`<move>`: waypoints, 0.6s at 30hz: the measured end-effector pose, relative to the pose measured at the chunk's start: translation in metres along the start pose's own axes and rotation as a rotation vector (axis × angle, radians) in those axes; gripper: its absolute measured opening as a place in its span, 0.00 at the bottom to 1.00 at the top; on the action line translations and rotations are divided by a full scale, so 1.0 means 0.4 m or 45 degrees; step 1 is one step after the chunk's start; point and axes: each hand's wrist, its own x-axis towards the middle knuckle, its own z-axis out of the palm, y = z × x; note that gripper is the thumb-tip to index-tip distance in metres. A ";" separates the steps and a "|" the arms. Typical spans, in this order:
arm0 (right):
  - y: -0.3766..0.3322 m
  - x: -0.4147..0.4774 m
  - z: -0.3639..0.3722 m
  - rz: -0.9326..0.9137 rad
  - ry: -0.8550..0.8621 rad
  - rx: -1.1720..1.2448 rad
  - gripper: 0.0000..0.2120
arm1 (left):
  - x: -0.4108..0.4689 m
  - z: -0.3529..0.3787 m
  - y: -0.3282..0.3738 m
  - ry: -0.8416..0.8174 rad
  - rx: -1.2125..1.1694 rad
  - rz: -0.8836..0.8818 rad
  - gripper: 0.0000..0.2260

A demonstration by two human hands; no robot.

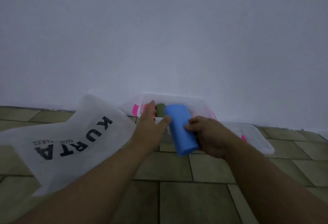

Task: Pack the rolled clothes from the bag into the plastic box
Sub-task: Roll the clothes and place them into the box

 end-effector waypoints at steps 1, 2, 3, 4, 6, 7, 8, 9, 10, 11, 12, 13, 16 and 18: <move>-0.051 0.033 -0.022 -0.071 0.123 -0.020 0.07 | 0.048 -0.006 0.002 0.058 0.295 0.059 0.34; -0.094 0.068 -0.044 -0.138 0.263 -0.077 0.08 | 0.092 -0.010 0.000 0.104 0.586 0.072 0.35; -0.126 0.105 -0.066 -0.188 0.419 -0.204 0.10 | 0.129 -0.012 -0.007 0.100 0.805 0.031 0.36; -0.144 0.144 -0.086 -0.215 0.582 -0.412 0.14 | 0.160 -0.011 -0.016 0.046 0.939 -0.035 0.38; -0.150 0.212 -0.110 -0.152 0.807 -0.919 0.19 | 0.196 0.000 -0.043 -0.107 1.041 -0.137 0.40; -0.140 0.242 -0.114 -0.080 0.829 -1.132 0.21 | 0.204 0.006 -0.059 -0.157 1.053 -0.153 0.40; -0.125 0.268 -0.113 -0.011 0.802 -1.309 0.22 | 0.210 0.010 -0.073 -0.184 1.056 -0.153 0.40; -0.109 0.291 -0.108 0.046 0.755 -1.440 0.22 | 0.216 0.012 -0.083 -0.196 1.054 -0.153 0.40; -0.097 0.309 -0.102 0.094 0.708 -1.556 0.21 | 0.220 0.011 -0.087 -0.208 1.056 -0.151 0.40; -0.090 0.320 -0.096 0.152 0.644 -1.692 0.21 | 0.223 0.009 -0.086 -0.223 1.063 -0.152 0.40; -0.087 0.324 -0.087 0.196 0.570 -1.832 0.20 | 0.224 0.007 -0.081 -0.239 1.073 -0.153 0.40; -0.087 0.324 -0.079 0.212 0.509 -1.942 0.19 | 0.223 0.003 -0.075 -0.257 1.082 -0.157 0.40; -0.076 0.317 -0.074 0.109 0.510 -2.088 0.15 | 0.214 -0.003 -0.057 -0.290 1.086 -0.165 0.39; -0.069 0.305 -0.072 -0.113 0.676 -2.009 0.13 | 0.207 -0.005 -0.052 -0.296 1.080 -0.164 0.39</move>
